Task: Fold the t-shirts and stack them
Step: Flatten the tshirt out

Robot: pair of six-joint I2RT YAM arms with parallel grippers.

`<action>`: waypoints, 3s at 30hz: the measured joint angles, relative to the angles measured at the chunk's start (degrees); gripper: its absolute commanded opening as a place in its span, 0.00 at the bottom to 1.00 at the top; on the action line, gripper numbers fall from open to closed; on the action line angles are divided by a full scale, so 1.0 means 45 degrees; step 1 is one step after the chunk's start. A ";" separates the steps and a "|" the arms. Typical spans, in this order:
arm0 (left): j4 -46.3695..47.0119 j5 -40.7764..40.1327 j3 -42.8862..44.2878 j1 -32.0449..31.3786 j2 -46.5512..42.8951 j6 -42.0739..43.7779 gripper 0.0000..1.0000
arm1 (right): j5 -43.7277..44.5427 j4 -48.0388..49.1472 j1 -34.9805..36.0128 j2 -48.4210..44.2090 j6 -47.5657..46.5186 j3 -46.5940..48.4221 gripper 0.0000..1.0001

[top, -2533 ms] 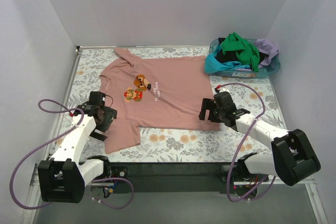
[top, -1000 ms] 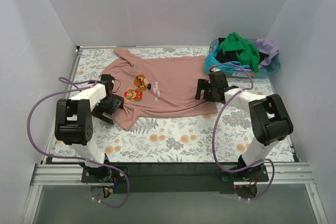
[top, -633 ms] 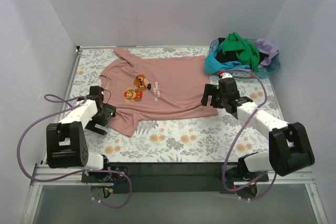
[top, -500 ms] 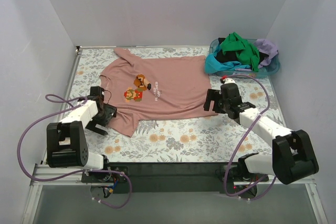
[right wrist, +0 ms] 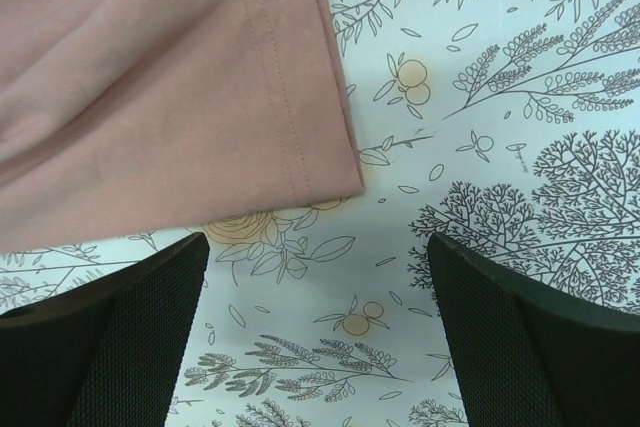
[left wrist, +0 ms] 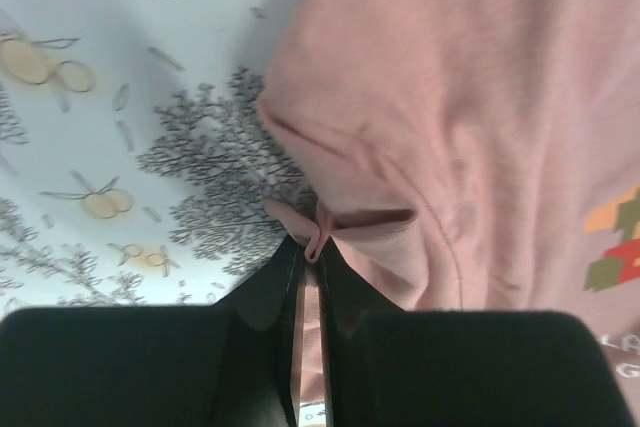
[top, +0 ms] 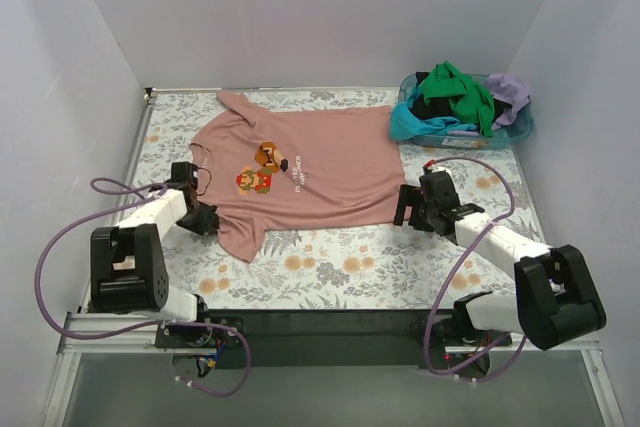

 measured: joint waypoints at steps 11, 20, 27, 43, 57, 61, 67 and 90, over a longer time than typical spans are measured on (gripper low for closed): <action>0.1569 0.0243 -0.1739 -0.0005 -0.2016 -0.0359 0.00 | 0.0112 0.0777 0.0000 0.1661 0.0102 0.0753 0.40; -0.0957 -0.0291 -0.2633 -0.0039 -0.6037 -0.1001 0.00 | -0.0233 0.0617 0.0005 0.0962 0.0481 0.0282 0.01; -0.3075 -0.0029 -0.2404 -0.0403 -0.8961 -0.1545 0.00 | -0.0316 -0.0918 0.0034 -0.2603 0.0733 -0.0821 0.01; -0.7849 0.0131 -0.0165 -0.0423 -1.3338 -0.2186 0.00 | -0.2429 -0.6115 0.0209 -0.7291 0.1438 -0.1671 0.01; -0.6543 0.0811 -0.1107 -0.0423 -1.2050 -0.2200 0.00 | -0.2225 -0.6824 0.0257 -0.6742 0.1413 -0.1399 0.01; -0.6203 0.0869 -0.0903 -0.0423 -1.1710 -0.2186 0.00 | -0.2229 -0.6853 0.0257 -0.6654 0.1268 -0.0782 0.01; -0.5770 0.0544 0.1729 -0.0427 -1.1356 -0.2059 0.00 | -0.1982 -0.6800 0.0257 -0.6596 0.0617 0.1982 0.01; -0.0947 -0.0874 1.9788 -0.0481 -0.6751 0.2259 0.00 | -0.3070 -0.5765 0.0267 -0.6164 -0.1870 1.7150 0.01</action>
